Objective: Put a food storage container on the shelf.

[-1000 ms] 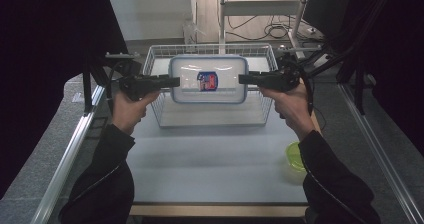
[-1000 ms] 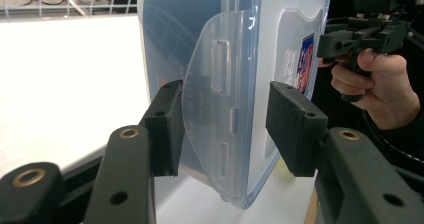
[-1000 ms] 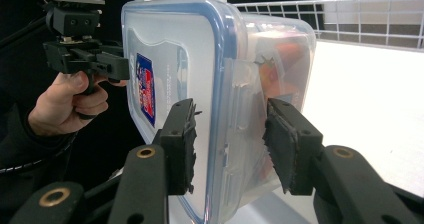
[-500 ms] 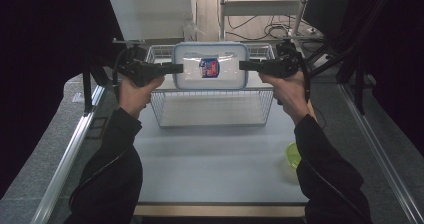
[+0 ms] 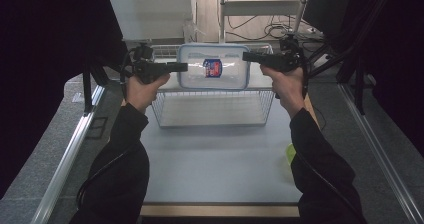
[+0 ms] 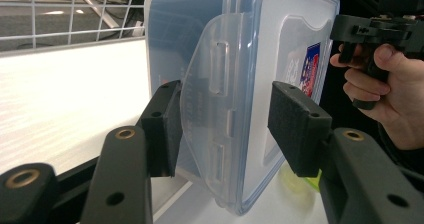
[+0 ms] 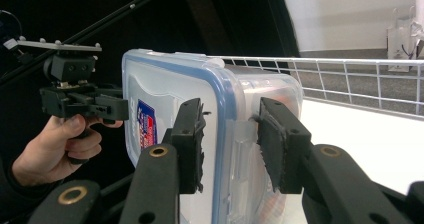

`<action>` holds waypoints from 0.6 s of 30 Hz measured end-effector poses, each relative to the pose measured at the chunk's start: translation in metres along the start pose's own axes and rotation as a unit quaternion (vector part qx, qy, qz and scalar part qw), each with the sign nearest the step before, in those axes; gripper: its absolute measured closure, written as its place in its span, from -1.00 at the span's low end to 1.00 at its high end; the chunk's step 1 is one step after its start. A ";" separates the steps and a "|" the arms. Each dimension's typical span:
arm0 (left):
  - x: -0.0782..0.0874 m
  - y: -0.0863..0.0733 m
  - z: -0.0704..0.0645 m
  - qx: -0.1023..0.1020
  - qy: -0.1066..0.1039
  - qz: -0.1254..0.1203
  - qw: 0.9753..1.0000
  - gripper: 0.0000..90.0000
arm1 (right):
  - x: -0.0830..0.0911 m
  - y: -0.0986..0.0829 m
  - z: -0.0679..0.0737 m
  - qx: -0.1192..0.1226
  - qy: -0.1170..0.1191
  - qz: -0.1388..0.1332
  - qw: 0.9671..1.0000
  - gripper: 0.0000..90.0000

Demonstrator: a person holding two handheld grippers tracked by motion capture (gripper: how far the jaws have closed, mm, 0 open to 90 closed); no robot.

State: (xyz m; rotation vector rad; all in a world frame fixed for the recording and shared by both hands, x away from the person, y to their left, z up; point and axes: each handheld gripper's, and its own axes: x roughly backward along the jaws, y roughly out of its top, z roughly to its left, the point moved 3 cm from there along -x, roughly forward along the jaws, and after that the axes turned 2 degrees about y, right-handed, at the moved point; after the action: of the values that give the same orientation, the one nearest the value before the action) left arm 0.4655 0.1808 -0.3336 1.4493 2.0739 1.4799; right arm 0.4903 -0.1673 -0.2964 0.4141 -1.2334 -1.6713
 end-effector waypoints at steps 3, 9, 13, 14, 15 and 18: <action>0.000 -0.001 0.003 -0.002 -0.003 -0.004 1.000 0.08 | -0.002 -0.001 0.001 0.011 -0.006 0.003 1.000 0.34; -0.001 0.000 0.001 -0.018 0.009 -0.003 1.000 0.05 | -0.005 -0.005 -0.002 0.010 -0.004 0.005 1.000 0.28; -0.003 -0.001 0.000 -0.039 0.032 -0.003 0.999 0.00 | -0.008 -0.007 -0.006 0.013 -0.010 0.005 1.000 0.23; -0.003 -0.001 0.000 -0.039 0.031 -0.004 0.999 -0.01 | -0.009 -0.008 -0.006 0.014 -0.013 0.006 1.000 0.21; -0.003 -0.001 0.000 -0.039 0.031 -0.005 0.999 -0.02 | -0.009 -0.008 -0.006 0.016 -0.014 0.007 1.000 0.20; -0.004 -0.003 0.000 -0.055 0.054 0.001 0.997 -0.02 | -0.011 -0.008 -0.004 0.025 -0.024 0.010 0.999 0.17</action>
State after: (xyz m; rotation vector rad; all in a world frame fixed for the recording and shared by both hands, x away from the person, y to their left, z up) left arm 0.4659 0.1770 -0.3372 1.3584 2.0152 1.6806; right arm 0.4945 -0.1603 -0.3082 0.3916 -1.3138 -1.6440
